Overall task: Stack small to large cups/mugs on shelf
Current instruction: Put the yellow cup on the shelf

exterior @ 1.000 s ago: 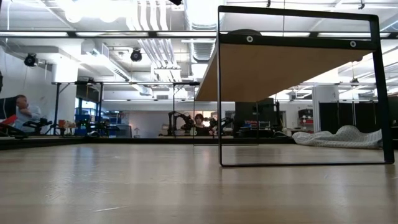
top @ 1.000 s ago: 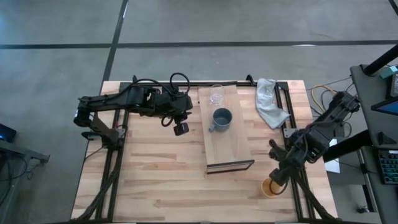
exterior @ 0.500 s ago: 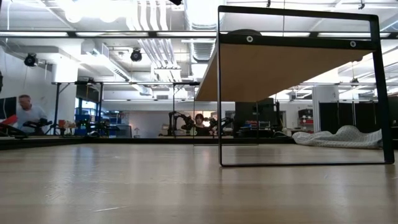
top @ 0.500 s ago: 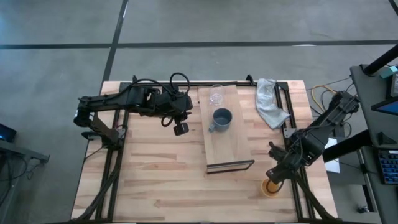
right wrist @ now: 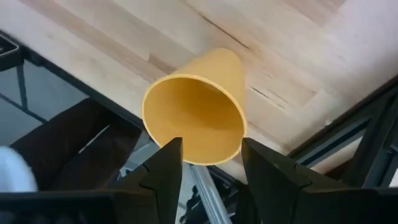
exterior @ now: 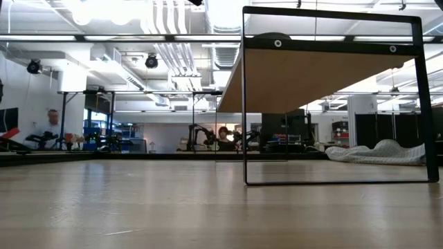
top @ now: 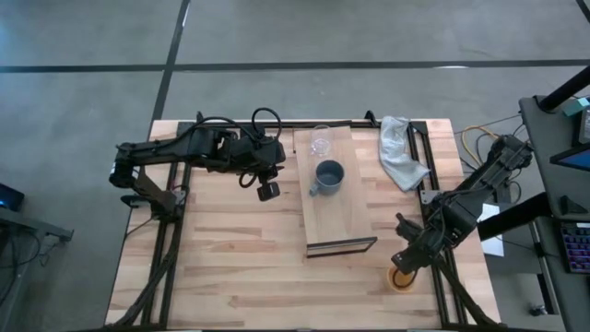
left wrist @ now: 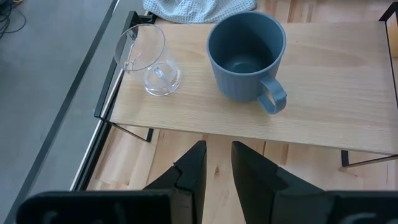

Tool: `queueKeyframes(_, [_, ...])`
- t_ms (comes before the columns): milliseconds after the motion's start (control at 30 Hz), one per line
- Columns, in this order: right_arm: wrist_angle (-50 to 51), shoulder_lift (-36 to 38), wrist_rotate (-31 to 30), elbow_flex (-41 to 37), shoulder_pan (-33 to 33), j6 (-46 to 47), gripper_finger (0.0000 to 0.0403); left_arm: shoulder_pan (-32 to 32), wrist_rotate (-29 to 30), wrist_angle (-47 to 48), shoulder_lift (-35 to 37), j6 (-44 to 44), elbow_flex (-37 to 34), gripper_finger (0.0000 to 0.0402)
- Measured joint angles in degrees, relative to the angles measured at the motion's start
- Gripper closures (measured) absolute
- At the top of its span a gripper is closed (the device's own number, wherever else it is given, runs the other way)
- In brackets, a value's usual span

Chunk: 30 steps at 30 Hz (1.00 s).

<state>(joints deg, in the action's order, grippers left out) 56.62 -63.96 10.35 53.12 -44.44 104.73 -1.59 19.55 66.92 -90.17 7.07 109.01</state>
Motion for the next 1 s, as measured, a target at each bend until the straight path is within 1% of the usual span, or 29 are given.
queueKeyframes(333, [-0.7, 0.0, -0.1, -2.6, -0.7, -1.5, 0.0243, 0.0, 0.0, 0.0, 0.0, 0.0, 0.0, 0.034])
queueKeyframes(633, [-9.5, 0.0, 0.0, -7.6, -0.7, -1.7, 0.0243, 0.0, 0.0, 0.0, 0.0, 0.0, 0.0, 0.034])
queueKeyframes(1000, [-8.8, 0.0, -0.4, -8.4, -0.7, -1.9, 0.0243, 0.0, 0.0, -0.5, 0.0, 0.0, 0.0, 0.034])
